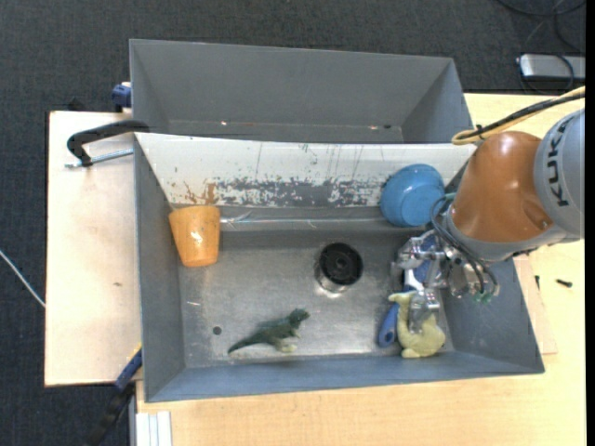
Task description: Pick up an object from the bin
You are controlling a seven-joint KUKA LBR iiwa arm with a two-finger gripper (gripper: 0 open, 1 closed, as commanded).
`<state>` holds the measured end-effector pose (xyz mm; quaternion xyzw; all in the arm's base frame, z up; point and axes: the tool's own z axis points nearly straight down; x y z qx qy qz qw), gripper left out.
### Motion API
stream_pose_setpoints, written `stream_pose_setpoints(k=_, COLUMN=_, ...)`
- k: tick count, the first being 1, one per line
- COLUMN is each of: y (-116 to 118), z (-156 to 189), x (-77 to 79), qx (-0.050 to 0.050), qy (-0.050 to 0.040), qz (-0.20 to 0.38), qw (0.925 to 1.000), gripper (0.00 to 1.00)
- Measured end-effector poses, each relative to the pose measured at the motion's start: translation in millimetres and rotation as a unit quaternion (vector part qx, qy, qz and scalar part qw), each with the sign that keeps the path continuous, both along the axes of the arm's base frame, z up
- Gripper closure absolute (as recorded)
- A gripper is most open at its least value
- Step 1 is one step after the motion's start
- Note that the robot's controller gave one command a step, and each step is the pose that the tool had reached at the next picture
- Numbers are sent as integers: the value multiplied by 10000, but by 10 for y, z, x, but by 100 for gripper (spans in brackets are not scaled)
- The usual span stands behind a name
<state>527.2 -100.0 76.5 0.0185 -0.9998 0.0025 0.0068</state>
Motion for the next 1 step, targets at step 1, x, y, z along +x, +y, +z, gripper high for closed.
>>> stream_pose_setpoints(k=1, y=187, z=1478, x=288, qx=25, qy=-127, qz=1822, qw=9832, gripper=100)
